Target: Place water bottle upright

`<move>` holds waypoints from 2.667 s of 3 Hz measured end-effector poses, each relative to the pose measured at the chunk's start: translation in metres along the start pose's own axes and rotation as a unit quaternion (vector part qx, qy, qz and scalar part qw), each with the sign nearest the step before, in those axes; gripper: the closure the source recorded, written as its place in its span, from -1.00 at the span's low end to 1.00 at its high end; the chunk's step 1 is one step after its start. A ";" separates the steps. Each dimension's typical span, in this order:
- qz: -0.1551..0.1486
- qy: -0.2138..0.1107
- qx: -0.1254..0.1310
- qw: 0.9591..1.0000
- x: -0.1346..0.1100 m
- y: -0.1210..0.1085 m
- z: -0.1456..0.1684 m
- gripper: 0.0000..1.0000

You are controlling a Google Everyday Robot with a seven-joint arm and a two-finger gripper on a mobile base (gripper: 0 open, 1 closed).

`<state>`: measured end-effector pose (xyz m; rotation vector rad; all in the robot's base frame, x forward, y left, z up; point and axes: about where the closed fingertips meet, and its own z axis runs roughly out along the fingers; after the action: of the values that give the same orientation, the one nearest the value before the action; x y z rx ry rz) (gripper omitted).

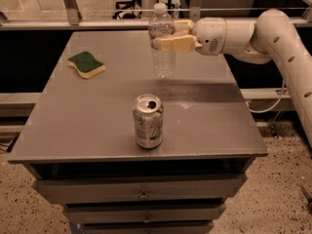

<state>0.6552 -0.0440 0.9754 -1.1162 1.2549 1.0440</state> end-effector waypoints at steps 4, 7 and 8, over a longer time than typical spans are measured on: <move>0.000 -0.033 -0.020 0.999 0.040 0.003 -0.003 -0.58; -0.031 0.018 -0.005 0.999 0.044 0.005 -0.036 -1.00; -0.059 0.063 0.029 0.996 0.036 -0.001 -0.094 -1.00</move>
Offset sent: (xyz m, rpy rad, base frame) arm 0.0105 -0.0080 -0.0415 0.0909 0.1057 0.0417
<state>0.6424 -0.1374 0.9404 -1.2119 1.2934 0.8554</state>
